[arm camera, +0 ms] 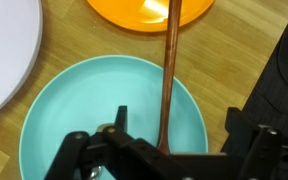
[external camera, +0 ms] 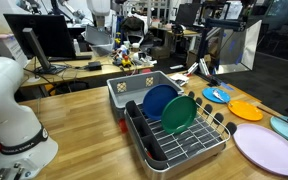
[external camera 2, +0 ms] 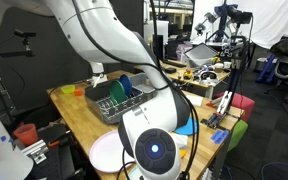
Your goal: Remove the brown spoon from the yellow plate and put it on the light blue plate
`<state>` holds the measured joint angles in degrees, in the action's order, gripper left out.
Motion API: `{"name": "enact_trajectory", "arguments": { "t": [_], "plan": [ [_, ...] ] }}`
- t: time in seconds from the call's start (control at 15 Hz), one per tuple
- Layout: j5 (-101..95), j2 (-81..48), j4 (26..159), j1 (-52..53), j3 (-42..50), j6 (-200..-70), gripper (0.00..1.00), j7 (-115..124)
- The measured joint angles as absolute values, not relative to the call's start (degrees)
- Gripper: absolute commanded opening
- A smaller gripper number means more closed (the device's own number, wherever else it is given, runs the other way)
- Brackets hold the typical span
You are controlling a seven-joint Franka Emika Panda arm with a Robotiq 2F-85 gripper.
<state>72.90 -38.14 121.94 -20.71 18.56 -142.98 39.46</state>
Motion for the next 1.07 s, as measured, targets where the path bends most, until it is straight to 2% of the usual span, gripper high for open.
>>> {"name": "enact_trajectory", "arguments": {
  "t": [1.07],
  "plan": [
    [70.77, -31.91, 128.35, -15.50, 18.18, -142.95, 1.00, 31.90]
  ]
}}
